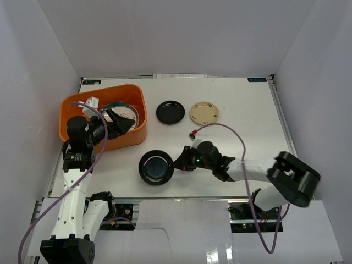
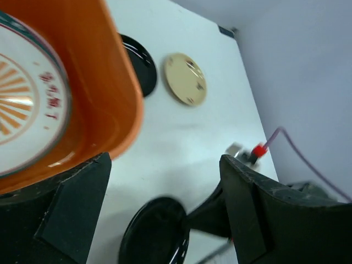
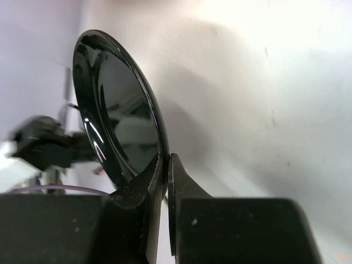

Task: Place the plates into the plastic bin on the countertop

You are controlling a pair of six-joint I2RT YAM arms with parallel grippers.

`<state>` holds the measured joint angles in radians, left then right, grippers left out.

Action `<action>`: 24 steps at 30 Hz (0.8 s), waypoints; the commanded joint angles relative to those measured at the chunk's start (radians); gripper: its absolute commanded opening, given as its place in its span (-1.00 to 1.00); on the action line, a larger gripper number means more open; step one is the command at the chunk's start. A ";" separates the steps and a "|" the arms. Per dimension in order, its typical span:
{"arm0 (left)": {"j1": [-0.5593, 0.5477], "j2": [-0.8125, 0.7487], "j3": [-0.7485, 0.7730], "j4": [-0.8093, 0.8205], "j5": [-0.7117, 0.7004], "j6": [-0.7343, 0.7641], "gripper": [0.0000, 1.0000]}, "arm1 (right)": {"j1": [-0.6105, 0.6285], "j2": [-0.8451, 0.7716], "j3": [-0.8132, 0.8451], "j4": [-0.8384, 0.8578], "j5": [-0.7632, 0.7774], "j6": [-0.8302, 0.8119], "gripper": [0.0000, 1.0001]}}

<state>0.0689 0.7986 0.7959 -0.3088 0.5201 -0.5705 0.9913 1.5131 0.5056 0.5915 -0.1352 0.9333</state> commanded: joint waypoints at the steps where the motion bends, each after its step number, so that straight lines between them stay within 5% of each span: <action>1: -0.035 -0.042 0.019 -0.102 0.176 0.076 0.77 | -0.086 -0.250 -0.027 0.015 -0.027 -0.059 -0.84; 6: -0.092 -0.076 -0.007 -0.165 0.259 0.095 0.71 | -0.147 -0.438 0.060 -0.180 -0.059 -0.151 -0.84; 14: -0.162 -0.022 -0.018 -0.130 0.370 0.101 0.65 | -0.195 -0.384 0.178 -0.180 -0.164 -0.142 -0.85; 16: -0.179 -0.013 -0.020 -0.125 0.350 0.106 0.44 | -0.197 -0.369 0.200 -0.177 -0.176 -0.142 -0.84; 19: -0.188 0.002 -0.030 -0.110 0.340 0.104 -0.18 | -0.197 -0.366 0.206 -0.179 -0.175 -0.140 -0.85; 20: -0.189 0.004 -0.034 -0.107 0.321 0.094 -0.57 | -0.200 -0.370 0.202 -0.179 -0.175 -0.142 -0.84; 22: -0.190 0.011 -0.040 -0.081 0.304 0.080 -0.87 | -0.207 -0.376 0.192 -0.180 -0.175 -0.139 -0.83; 24: -0.190 0.022 -0.029 -0.052 0.279 0.054 -1.00 | -0.226 -0.389 0.177 -0.182 -0.184 -0.137 -0.35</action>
<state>-0.1154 0.8200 0.7574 -0.4358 0.7883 -0.4698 0.7834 1.1484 0.6605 0.3981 -0.2981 0.8124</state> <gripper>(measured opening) 0.038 0.282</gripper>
